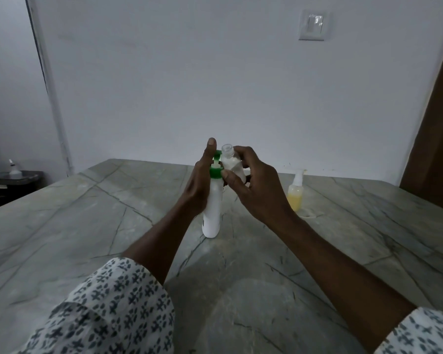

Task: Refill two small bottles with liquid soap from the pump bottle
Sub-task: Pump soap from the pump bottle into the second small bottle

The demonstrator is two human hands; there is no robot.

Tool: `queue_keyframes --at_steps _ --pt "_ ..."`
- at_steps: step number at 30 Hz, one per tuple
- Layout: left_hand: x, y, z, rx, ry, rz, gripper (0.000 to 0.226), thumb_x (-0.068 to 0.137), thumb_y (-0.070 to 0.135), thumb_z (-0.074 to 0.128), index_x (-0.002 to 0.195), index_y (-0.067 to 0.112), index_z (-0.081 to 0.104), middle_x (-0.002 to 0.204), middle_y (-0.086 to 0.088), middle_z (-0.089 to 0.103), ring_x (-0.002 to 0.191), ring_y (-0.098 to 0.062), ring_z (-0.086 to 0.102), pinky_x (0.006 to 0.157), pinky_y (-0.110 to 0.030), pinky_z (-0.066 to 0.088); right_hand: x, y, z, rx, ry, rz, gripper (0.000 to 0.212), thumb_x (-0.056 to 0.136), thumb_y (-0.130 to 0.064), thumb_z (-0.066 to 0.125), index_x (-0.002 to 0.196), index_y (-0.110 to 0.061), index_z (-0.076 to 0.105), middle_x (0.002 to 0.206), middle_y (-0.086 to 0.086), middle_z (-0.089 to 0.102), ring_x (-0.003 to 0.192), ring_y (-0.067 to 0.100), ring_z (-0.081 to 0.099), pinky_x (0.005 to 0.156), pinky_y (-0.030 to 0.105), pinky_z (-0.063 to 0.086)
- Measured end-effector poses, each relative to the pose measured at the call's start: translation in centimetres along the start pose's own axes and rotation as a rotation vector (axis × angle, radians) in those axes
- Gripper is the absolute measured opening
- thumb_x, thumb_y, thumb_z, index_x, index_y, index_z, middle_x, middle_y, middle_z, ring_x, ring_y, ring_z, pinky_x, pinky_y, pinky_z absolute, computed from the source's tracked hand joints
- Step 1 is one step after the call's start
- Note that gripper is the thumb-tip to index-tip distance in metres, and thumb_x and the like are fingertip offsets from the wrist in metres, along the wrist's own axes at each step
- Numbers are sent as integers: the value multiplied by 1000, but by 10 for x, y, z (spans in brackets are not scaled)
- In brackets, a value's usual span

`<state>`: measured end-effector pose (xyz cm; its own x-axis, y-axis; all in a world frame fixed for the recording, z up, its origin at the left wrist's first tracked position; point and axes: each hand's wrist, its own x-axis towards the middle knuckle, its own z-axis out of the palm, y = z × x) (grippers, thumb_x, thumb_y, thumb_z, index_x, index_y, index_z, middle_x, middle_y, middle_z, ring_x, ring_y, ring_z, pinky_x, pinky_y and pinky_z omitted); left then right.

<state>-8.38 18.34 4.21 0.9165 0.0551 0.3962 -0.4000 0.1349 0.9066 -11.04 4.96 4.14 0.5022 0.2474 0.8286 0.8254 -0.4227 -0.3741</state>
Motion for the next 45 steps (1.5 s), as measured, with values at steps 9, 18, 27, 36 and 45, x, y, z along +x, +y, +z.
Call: queue_keyframes --at_steps 9,18,27,36,45 --pt "6 -8 -4 -40 22 -27 69 99 69 22 80 22 70 72 0 74 71 -16 71 86 -41 49 -15 7 5 -339 -109 -141 67 95 -33 56 151 -12 27 133 10 59 114 23 60 84 38 56" --pt "7 -9 -4 -31 9 -29 69 97 71 30 90 13 69 81 -6 76 78 -20 71 99 -49 49 -14 7 10 -251 -85 -100 65 95 -30 57 150 -10 28 141 7 54 121 22 57 93 37 52" --pt "0 1 -3 75 -31 -9 66 101 62 31 76 9 61 68 -13 59 52 -17 56 54 -25 47 -7 4 -6 5 136 91 39 95 -32 59 127 -12 50 113 4 68 88 12 67 73 19 55" --pt "3 6 -9 310 -109 10 63 103 54 29 81 10 68 69 -19 68 59 -18 63 67 -32 47 -23 42 -16 -288 -96 224 40 93 -32 60 129 -18 50 106 6 66 95 21 62 75 23 40" --pt "0 4 4 466 -178 -26 68 96 64 38 61 16 71 71 -24 69 60 -23 62 72 -35 49 -23 43 -20 -293 -97 257 39 92 -32 62 127 -17 52 106 7 66 94 20 62 75 24 42"
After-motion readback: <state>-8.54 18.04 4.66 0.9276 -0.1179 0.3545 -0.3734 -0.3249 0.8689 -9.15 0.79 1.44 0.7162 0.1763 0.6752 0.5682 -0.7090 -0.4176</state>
